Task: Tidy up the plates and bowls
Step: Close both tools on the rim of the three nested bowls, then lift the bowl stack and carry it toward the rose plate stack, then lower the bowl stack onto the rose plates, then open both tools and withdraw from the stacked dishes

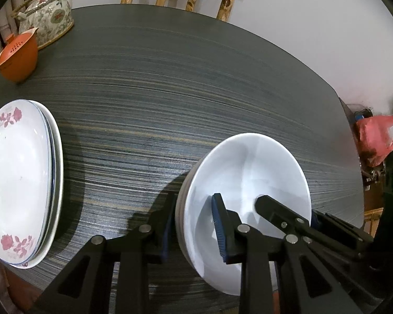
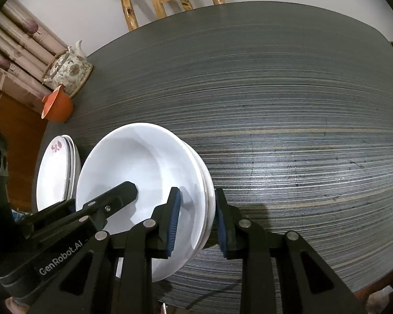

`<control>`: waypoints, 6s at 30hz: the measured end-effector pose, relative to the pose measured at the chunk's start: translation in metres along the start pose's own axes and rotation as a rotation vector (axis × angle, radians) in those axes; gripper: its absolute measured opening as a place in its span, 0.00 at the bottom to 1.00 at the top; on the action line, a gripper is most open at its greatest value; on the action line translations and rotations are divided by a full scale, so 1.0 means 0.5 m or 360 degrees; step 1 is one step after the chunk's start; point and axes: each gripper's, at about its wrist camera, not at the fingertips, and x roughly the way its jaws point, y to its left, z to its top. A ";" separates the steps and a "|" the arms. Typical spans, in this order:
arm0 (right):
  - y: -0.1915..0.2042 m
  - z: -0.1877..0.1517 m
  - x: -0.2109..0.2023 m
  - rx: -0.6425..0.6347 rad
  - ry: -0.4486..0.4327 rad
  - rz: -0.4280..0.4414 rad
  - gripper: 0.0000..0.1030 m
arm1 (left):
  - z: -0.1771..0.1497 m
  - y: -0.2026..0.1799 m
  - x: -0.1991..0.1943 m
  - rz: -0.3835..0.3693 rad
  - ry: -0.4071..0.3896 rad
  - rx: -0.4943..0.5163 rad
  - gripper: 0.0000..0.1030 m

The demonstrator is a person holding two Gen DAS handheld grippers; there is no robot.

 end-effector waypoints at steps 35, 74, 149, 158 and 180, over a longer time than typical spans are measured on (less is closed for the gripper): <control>0.076 0.024 -0.034 -0.0085 -0.0005 0.0030 0.23 | 0.004 0.036 -0.067 0.0046 -0.0091 -0.0071 0.26; 0.399 0.041 0.000 -0.0367 0.0055 0.0161 0.23 | -0.041 0.314 -0.264 0.0179 -0.0231 -0.0319 0.26; 0.453 0.002 0.066 -0.0384 0.0061 0.0144 0.34 | -0.058 0.383 -0.229 0.0285 -0.0240 -0.0215 0.28; 0.446 0.004 0.061 -0.0395 0.0042 0.0119 0.47 | -0.067 0.377 -0.242 0.0300 -0.0256 -0.0210 0.28; 0.405 -0.045 -0.049 -0.0506 -0.0250 0.0043 0.78 | -0.149 0.305 -0.341 0.0387 -0.0493 -0.0109 0.44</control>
